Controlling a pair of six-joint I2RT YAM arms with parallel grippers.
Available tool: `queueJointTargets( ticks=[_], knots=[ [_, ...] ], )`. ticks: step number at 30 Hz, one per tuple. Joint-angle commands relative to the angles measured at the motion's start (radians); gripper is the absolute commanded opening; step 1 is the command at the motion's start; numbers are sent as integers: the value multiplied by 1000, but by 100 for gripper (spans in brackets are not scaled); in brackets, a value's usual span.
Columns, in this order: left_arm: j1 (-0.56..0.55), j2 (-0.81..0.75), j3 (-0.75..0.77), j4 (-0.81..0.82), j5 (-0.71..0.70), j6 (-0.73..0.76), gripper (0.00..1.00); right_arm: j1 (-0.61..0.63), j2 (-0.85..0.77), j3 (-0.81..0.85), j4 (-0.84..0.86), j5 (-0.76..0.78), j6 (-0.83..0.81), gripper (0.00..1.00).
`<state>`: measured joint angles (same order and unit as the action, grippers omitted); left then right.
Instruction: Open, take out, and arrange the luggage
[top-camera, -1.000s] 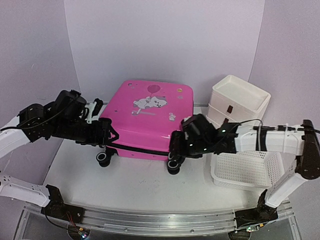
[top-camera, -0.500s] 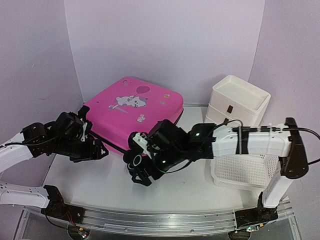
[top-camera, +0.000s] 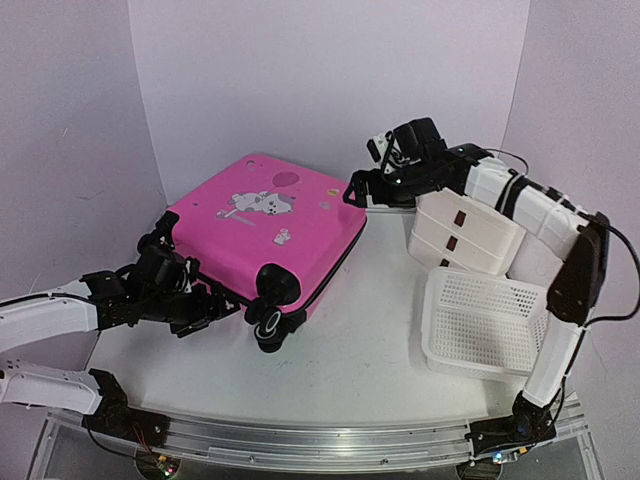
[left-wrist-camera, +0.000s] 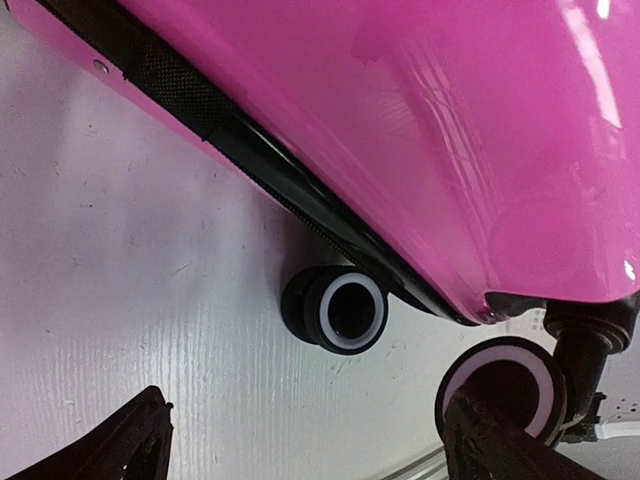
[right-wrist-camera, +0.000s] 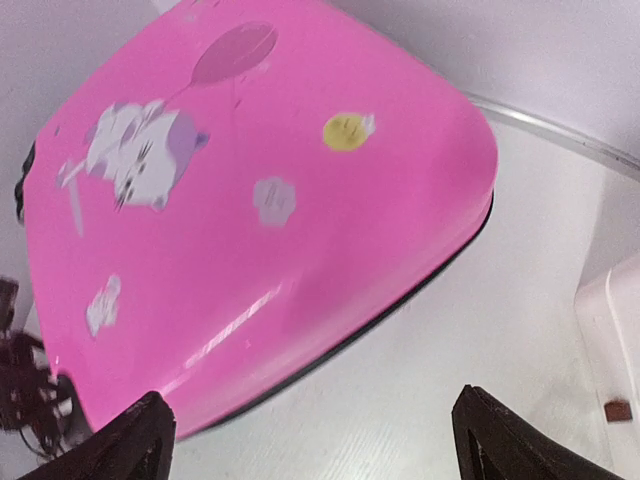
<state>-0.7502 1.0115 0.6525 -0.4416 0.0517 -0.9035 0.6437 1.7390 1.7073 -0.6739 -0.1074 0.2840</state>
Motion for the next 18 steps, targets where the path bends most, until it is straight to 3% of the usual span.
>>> queueJointTargets(
  ticks=[1,7,11,14,18],
  knots=[
    [79,15,-50,222,87,-61,92,-92,235,273,30,-87,72,98],
    [209,14,-66,202,166,-11,90,-157,554,659,28,-212,79,98],
    [278,16,-63,187,186,22,91,-164,691,819,27,-281,53,98],
    [324,58,-16,137,168,92,92,-164,711,815,47,-405,84,98],
    [386,142,84,84,108,190,93,-149,627,595,189,-621,147,94]
  ],
)
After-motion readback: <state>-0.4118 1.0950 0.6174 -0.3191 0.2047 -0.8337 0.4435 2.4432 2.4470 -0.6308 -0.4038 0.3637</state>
